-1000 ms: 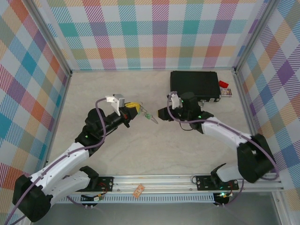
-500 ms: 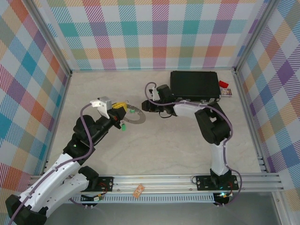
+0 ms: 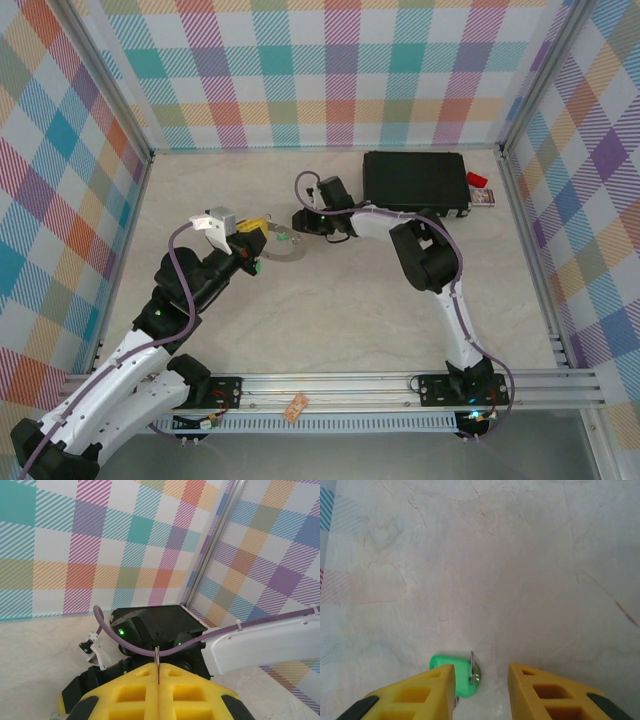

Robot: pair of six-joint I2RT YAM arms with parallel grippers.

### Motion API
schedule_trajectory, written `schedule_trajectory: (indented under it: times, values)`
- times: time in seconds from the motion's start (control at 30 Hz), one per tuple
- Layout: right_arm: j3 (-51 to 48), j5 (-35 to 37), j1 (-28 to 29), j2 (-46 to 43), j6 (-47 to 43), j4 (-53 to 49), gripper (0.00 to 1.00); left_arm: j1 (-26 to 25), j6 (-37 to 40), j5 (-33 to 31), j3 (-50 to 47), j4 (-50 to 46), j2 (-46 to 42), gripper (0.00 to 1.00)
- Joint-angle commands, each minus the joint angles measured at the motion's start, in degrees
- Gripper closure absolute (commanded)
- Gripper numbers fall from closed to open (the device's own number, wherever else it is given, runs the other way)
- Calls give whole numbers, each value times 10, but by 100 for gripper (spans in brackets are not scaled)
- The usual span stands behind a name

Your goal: Put the keys on the keyring

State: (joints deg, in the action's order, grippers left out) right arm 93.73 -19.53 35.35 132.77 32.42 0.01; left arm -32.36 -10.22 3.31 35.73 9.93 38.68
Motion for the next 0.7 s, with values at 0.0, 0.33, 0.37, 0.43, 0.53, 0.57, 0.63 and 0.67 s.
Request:
schedule_trajectory:
  times: [0.0,0.33,0.37,0.43,0.53,0.57,0.63,0.67]
  values:
    - [33,-18,5,17,-12,-43,67,6,1,-11,-9,16,-13,100]
    - [114,-48,5,55,-42,-145,72,7,3,-14,-13,24,-13,100]
    - [119,-50,5,57,-43,-152,72,6,3,-14,-14,26,-12,100]
    - [130,-53,5,62,-47,-163,72,7,2,-13,-14,29,-10,100]
    - [143,-56,5,68,-51,-176,75,6,2,-10,-14,28,-8,100]
    - [145,-58,6,70,-52,-179,78,6,2,-10,-14,27,-8,100]
    - [147,-59,5,70,-54,-182,79,7,2,-11,-14,27,-8,100]
    - [148,-58,5,71,-54,-184,79,7,3,-11,-13,26,-9,100]
